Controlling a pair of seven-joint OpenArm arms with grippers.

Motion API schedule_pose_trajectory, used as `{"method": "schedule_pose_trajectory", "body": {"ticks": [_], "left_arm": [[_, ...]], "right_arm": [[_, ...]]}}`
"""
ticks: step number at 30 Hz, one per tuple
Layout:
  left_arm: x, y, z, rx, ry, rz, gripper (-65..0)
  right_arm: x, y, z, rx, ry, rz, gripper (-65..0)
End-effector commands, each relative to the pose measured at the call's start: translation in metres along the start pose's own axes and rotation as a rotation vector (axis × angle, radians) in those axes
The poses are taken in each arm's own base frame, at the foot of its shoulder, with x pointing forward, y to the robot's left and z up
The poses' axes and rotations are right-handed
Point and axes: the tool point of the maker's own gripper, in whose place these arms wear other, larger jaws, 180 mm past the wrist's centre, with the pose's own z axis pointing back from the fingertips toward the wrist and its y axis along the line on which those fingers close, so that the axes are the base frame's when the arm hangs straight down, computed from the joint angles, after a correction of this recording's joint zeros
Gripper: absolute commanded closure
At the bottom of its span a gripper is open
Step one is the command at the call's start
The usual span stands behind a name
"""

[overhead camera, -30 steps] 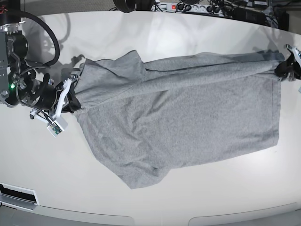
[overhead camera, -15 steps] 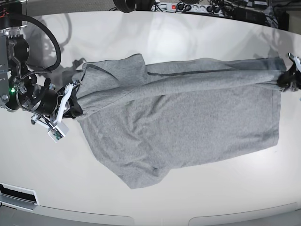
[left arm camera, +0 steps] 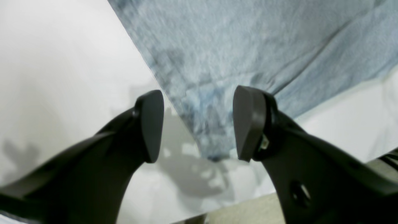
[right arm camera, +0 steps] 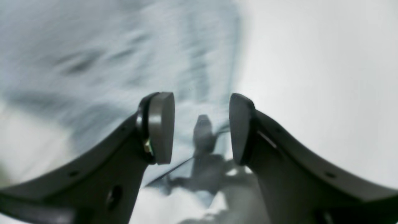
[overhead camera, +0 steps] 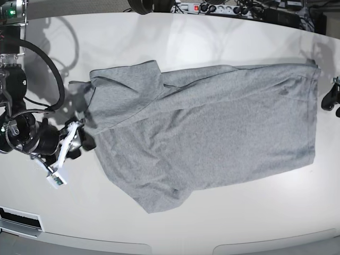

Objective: Layout the t-shirt on the table in an organized manner, then fold the t-shirt properly
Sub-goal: 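Release the shoulder with the right gripper and regrasp the shirt's side edge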

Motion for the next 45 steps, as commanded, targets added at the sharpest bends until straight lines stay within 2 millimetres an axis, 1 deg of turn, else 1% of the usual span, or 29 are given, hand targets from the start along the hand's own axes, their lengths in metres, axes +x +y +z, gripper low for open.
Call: {"method": "schedule_pose_trajectory", "body": {"ticks": [1,4,10,11,12,14,17,20,22,28,29,30,31,32,33,34,37,41,45], "left_arm": [[0.015,0.01,0.008,0.028,-0.026,-0.031,-36.4],[0.014,0.01,0.007,0.029,-0.023,-0.032,-36.4],[0.013,0.009,0.006,0.026,-0.025,-0.026,-36.4],[0.013,0.008,0.006,0.025,-0.027,-0.024,-36.4],[0.013,0.008,0.006,0.024,-0.028,-0.023,-36.4],[0.014,0.007,0.006,0.019,-0.032,-0.018,-36.4],[0.014,0.007,0.006,0.018,-0.033,-0.015,-36.4],[0.012,0.004,0.004,0.012,-0.036,-0.005,-36.4],[0.01,0.001,0.002,0.007,-0.039,0.004,-36.4],[0.009,0.0,0.002,0.005,-0.037,0.008,-36.4],[0.009,0.0,0.002,0.005,-0.037,0.008,-36.4],[0.009,0.0,0.002,0.005,-0.037,0.008,-36.4],[0.009,0.0,0.002,0.005,-0.037,0.008,-36.4],[0.009,0.0,0.002,0.005,-0.037,0.008,-36.4],[0.009,0.0,0.002,0.005,-0.037,0.008,-36.4],[0.009,0.0,0.002,0.004,-0.037,0.009,-36.4],[0.009,0.0,0.002,0.004,-0.037,0.008,-36.4],[0.009,0.0,0.002,0.0,-0.034,0.013,-36.4],[0.009,-0.001,0.002,0.0,-0.034,0.011,-36.4]], "right_arm": [[0.013,0.007,0.007,0.046,-0.051,0.014,-31.1],[-0.003,0.038,0.004,0.188,-0.062,0.005,-31.1],[-0.067,0.076,-0.01,0.268,0.041,-0.084,-31.1],[-0.076,0.08,-0.012,0.265,0.057,-0.095,-31.1],[-0.084,0.081,-0.015,0.25,0.072,-0.097,-31.1],[-0.097,0.076,-0.02,0.183,0.098,-0.103,-31.1],[-0.11,0.055,-0.025,0.034,0.142,-0.119,-31.1],[-0.117,0.043,-0.026,-0.054,0.174,-0.13,-31.1],[-0.119,0.041,-0.028,-0.082,0.177,-0.14,-31.1],[-0.126,0.049,-0.032,-0.076,0.19,-0.149,-31.3],[-0.125,0.05,-0.032,-0.069,0.182,-0.14,-31.2],[-0.122,0.051,-0.032,-0.06,0.165,-0.126,-29.8],[-0.119,0.053,-0.033,-0.049,0.147,-0.109,-24.7],[-0.114,0.054,-0.034,-0.035,0.13,-0.086,-16.9],[-0.109,0.055,-0.034,-0.019,0.118,-0.057,-7.4],[-0.103,0.055,-0.034,-0.008,0.105,-0.033,0.0],[-0.071,0.056,-0.035,0.036,0.017,-0.007,0.0],[-0.032,0.066,-0.031,0.131,-0.104,0.033,0.0],[0.003,0.059,-0.026,0.134,-0.183,0.057,0.0]]}}
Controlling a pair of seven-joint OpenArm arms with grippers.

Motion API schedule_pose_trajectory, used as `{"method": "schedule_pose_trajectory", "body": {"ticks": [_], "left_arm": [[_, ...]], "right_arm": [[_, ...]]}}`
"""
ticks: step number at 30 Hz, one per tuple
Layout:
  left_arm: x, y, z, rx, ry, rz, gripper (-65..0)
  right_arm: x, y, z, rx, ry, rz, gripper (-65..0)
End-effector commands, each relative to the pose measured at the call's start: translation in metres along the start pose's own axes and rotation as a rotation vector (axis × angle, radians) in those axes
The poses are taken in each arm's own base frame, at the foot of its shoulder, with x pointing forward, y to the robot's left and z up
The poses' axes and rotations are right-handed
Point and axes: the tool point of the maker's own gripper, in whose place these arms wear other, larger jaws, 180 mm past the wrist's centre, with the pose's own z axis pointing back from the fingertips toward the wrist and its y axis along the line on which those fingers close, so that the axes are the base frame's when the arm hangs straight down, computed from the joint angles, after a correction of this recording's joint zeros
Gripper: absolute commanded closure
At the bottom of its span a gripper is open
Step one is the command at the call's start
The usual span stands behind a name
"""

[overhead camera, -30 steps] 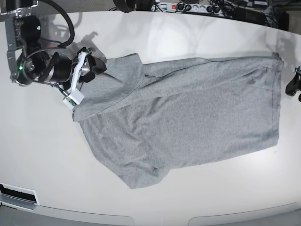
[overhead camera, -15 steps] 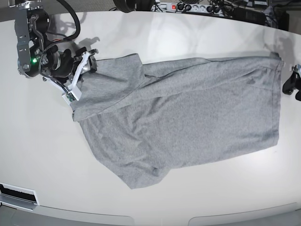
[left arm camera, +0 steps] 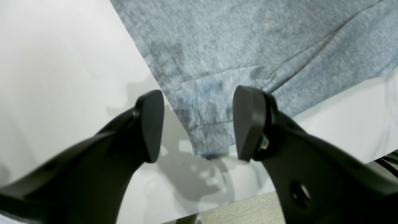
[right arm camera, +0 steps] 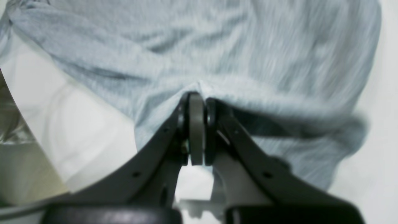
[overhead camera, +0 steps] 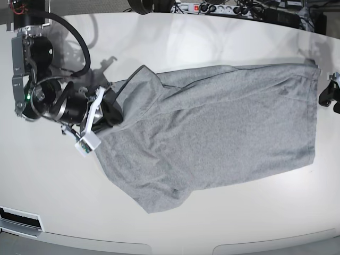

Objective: Layout the t-shirt on the table in an organized manner, then fold the t-shirt properly
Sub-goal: 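Release the shoulder with the right gripper and regrasp the shirt's side edge, then drag the held edges with both grippers to straighten the shirt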

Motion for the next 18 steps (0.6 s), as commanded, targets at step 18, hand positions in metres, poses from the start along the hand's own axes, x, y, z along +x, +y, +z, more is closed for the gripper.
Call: {"method": "schedule_pose_trajectory", "body": {"ticks": [18], "left_arm": [[0.017,0.004,0.008,-0.004,-0.036,-0.01,-36.4]], "right_arm": [[0.04,-0.067,-0.028,-0.289,-0.14,0.027,0.0]]}}
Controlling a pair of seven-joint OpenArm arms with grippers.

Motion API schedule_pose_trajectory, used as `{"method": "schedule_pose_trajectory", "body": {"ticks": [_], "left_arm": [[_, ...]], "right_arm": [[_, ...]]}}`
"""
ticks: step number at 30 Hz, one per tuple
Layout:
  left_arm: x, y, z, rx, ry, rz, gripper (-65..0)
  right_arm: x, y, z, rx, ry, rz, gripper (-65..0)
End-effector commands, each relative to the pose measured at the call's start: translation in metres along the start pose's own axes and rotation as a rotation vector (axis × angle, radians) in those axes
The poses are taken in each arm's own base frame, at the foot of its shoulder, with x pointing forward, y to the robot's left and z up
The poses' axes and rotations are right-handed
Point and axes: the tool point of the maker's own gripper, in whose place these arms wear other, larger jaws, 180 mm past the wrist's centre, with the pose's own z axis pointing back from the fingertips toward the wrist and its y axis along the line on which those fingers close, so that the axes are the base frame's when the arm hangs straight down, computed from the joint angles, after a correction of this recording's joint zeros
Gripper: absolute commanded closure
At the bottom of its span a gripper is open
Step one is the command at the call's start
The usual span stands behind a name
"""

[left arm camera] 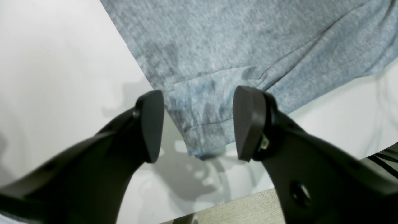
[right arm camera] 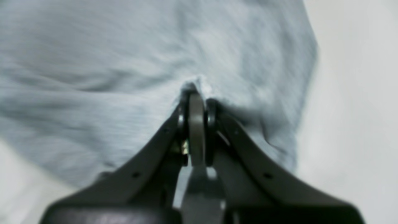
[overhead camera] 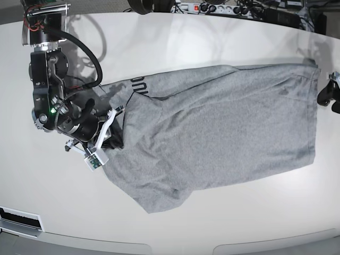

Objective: Layout the t-shirt on the table in an organized manner, then fold the t-shirt properly
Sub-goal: 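Drag the held edges with both grippers to straighten the shirt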

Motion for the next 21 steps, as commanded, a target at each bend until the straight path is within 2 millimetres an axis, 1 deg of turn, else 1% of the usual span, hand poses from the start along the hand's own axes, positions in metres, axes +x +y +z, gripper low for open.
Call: {"method": "schedule_pose_trajectory", "body": {"ticks": [1,2,4,5,6,8,9,11,14,15,16,17,18,19,21], "left_arm": [[0.019,0.008,0.009,0.015,-0.044,-0.025,-36.4],[0.021,0.008,0.009,0.014,-0.052,-0.019,-36.4],[0.029,0.008,0.01,0.005,-0.08,0.002,-36.4],[0.032,0.008,0.011,0.004,-0.093,0.01,-36.4],[0.036,0.009,0.012,0.004,-0.104,0.013,-36.4],[0.038,0.01,0.013,0.006,-0.107,0.013,-36.4],[0.038,0.01,0.013,0.004,-0.105,0.013,-36.4],[0.033,0.005,0.012,-0.018,-0.084,0.004,-36.4],[0.026,-0.013,0.013,-0.121,-0.046,-0.029,-36.0],[0.024,-0.019,0.013,-0.15,-0.038,-0.044,-34.1],[0.023,-0.023,0.014,-0.174,-0.031,-0.06,-30.6],[0.021,-0.026,0.014,-0.192,-0.023,-0.082,-25.8],[0.019,-0.027,0.015,-0.198,-0.013,-0.093,-21.3],[0.016,-0.027,0.014,-0.198,-0.004,-0.093,-18.4],[0.014,-0.028,0.014,-0.2,0.003,-0.092,-17.9]], "right_arm": [[0.032,-0.02,0.004,-0.062,-0.076,0.001,-0.4],[0.037,-0.03,0.005,-0.106,-0.074,-0.019,-7.4],[0.048,-0.047,0.007,-0.178,-0.078,-0.058,-25.5],[0.051,-0.054,0.008,-0.207,-0.061,-0.078,-33.3],[0.053,-0.06,0.009,-0.23,-0.034,-0.096,-37.6],[0.051,-0.065,0.01,-0.243,0.042,-0.117,-37.0],[0.05,-0.061,0.01,-0.216,0.071,-0.117,-34.4],[0.047,-0.043,0.007,-0.111,0.102,-0.09,-27.7],[0.042,-0.001,0.008,0.123,0.111,-0.022,-19.0],[0.04,0.014,0.011,0.211,0.109,0.005,-15.6],[0.038,0.026,0.015,0.286,0.106,0.006,-11.9],[0.036,0.036,0.02,0.352,0.104,-0.03,-8.3],[0.033,0.042,0.026,0.4,0.104,-0.057,-6.6],[0.028,0.045,0.031,0.433,0.113,-0.076,-6.6],[0.014,0.044,0.039,0.45,0.15,-0.09,-6.6]]}}
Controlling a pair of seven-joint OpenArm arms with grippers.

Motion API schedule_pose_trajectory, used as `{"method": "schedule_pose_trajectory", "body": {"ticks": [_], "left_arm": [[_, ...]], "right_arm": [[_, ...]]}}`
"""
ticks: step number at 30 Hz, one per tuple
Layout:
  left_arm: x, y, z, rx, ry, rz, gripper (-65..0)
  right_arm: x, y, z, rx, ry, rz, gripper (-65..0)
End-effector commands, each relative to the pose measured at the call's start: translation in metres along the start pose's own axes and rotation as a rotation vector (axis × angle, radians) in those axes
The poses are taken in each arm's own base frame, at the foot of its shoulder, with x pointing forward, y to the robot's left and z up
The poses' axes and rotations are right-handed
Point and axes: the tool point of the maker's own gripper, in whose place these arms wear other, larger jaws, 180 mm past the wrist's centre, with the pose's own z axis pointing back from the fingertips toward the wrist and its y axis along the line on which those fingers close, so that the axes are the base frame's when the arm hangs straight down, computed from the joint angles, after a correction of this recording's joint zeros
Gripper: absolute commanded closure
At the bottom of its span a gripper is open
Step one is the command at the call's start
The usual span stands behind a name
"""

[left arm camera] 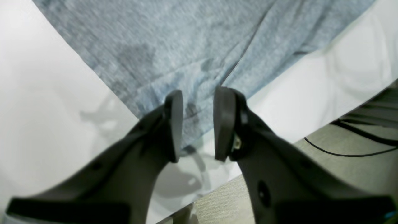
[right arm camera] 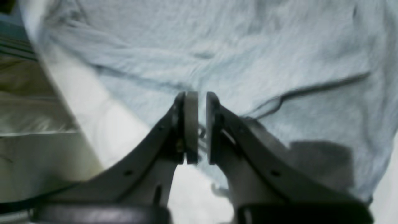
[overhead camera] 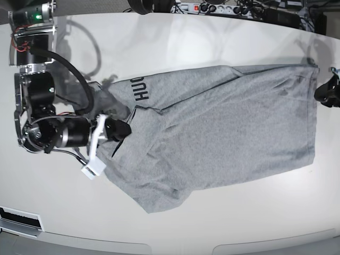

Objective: Layout the t-shirt on the table in an organized manner, then fold the t-shirt properly
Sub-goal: 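Drag the held edges with both grippers to straighten the shirt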

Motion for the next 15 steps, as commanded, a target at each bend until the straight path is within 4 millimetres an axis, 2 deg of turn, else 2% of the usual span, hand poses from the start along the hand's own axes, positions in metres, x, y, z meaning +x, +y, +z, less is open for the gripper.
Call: {"method": "schedule_pose_trajectory", "body": {"ticks": [1,2,3,4,6,9,15], "left_arm": [[0.014,0.005,0.009,0.012,-0.031,-0.028,-16.8],[0.015,0.005,0.009,0.011,-0.037,-0.027,-11.6],[0.016,0.004,0.009,0.007,-0.045,-0.024,-3.5],[0.018,0.002,0.009,-0.002,-0.057,-0.019,0.0],[0.025,-0.002,0.007,-0.021,-0.111,0.006,0.0],[0.032,0.006,-0.003,0.052,-0.214,0.167,0.0],[0.006,-0.004,-0.037,0.106,-0.242,0.271,0.0]], "right_arm": [[0.009,-0.003,0.01,-0.013,-0.029,0.025,-6.0],[0.003,-0.005,0.013,-0.022,-0.02,0.024,-4.0],[-0.001,-0.008,0.016,-0.037,-0.016,0.024,-0.9],[-0.005,-0.012,0.019,-0.057,-0.02,0.026,0.0],[-0.012,-0.022,0.021,-0.111,-0.018,0.033,0.0],[-0.025,-0.037,0.022,-0.201,0.006,0.06,0.0],[-0.019,-0.051,0.02,-0.3,-0.031,0.151,0.0]]}}
